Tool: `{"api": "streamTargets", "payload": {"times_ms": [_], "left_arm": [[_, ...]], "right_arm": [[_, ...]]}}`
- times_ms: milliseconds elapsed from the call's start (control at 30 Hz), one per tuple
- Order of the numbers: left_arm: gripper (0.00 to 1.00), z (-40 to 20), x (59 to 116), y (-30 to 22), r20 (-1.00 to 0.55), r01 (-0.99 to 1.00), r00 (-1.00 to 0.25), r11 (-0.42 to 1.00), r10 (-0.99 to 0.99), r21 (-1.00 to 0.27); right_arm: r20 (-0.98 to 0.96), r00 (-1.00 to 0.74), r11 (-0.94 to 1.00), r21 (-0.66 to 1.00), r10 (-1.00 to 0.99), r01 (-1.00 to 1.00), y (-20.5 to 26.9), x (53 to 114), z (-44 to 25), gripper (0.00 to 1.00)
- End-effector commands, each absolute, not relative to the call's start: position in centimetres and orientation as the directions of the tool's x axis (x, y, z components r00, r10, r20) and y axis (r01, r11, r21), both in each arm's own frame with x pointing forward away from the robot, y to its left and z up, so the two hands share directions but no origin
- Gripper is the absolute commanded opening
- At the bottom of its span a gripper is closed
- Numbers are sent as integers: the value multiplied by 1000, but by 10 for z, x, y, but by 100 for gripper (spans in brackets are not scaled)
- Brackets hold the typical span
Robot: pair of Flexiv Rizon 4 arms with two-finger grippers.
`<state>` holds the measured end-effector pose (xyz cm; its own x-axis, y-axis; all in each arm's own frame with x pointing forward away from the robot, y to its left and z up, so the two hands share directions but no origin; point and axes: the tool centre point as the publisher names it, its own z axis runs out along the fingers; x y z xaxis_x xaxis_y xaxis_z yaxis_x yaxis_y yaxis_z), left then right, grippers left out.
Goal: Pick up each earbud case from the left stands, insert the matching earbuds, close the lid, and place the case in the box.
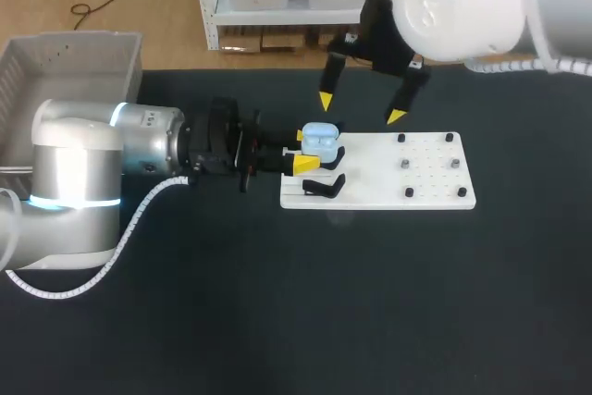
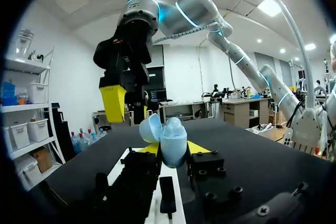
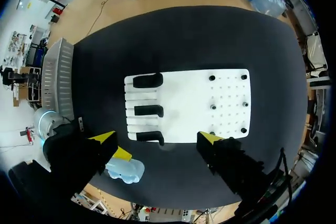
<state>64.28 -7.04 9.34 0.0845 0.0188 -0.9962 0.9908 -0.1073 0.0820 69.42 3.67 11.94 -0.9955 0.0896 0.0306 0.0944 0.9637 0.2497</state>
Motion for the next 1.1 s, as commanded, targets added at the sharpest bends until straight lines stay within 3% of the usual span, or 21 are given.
{"api": "streamTargets", "payload": {"times_ms": [33, 1100], "left_arm": [[0, 88, 641, -70, -996, 991, 85, -103, 9, 84], [0, 88, 641, -70, -996, 991, 85, -103, 9, 84]], "right_arm": [[76, -994, 968, 233, 79, 95, 41, 695, 115, 100], [100, -993, 972, 223, 57, 78, 35, 656, 118, 100]]}}
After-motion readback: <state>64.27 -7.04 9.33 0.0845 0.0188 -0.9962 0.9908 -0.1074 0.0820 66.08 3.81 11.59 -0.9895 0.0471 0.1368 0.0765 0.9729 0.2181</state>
